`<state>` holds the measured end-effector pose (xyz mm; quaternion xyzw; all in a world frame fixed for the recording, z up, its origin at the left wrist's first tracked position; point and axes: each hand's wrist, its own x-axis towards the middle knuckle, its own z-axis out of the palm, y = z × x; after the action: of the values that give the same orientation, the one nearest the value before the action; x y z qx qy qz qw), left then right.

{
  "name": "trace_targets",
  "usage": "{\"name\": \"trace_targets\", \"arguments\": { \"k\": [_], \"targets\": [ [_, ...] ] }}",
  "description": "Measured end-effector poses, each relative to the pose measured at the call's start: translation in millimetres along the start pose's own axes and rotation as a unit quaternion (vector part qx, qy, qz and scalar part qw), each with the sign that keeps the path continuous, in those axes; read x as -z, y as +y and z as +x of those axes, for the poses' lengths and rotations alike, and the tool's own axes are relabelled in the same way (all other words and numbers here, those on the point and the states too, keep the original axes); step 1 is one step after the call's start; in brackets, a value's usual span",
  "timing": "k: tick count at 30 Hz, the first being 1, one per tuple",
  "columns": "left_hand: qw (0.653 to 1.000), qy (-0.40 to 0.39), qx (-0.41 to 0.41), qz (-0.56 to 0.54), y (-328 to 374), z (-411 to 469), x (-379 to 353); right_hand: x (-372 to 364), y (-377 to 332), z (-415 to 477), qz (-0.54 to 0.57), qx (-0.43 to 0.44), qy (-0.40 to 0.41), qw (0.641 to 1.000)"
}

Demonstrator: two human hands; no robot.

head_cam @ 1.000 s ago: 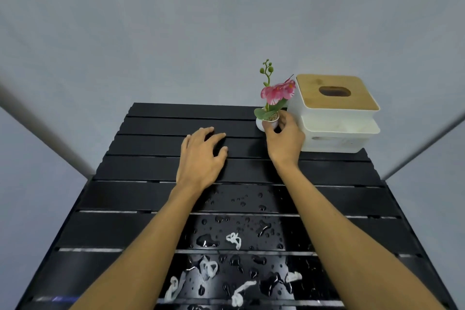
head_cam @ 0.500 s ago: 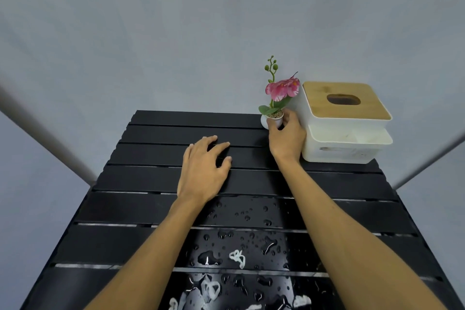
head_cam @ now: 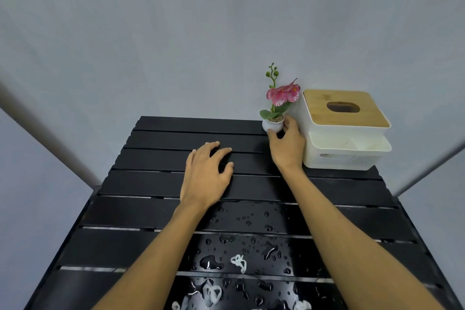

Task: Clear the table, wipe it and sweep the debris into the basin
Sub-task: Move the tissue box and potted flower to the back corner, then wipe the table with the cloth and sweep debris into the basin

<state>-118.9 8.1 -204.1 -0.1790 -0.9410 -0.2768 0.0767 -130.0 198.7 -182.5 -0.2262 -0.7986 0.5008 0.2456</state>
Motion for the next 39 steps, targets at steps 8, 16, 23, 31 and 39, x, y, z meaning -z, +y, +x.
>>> {"name": "trace_targets", "arguments": {
  "k": [8,16,23,31,39],
  "targets": [
    [0.999,-0.028,0.024,-0.038,1.9,-0.6,6.0,48.0,-12.1,-66.4,0.014,-0.039,-0.075,0.996],
    [0.995,-0.090,0.005,-0.047,25.0,-47.4,50.4,128.9,-32.1,-135.2,-0.109,0.009,-0.122,0.986],
    [0.995,-0.070,-0.014,-0.072,26.2,-132.4,100.8,185.5,-36.3,-197.0,-0.155,0.047,-0.140,0.977],
    [0.993,0.022,0.028,-0.110,-16.0,-236.9,172.2,271.6,7.3,-273.5,-0.253,0.039,-0.096,0.962],
    [0.997,0.000,0.073,-0.035,-63.8,-312.3,173.6,292.6,46.8,-329.4,-0.440,0.023,-0.158,0.884]
  ]
}}
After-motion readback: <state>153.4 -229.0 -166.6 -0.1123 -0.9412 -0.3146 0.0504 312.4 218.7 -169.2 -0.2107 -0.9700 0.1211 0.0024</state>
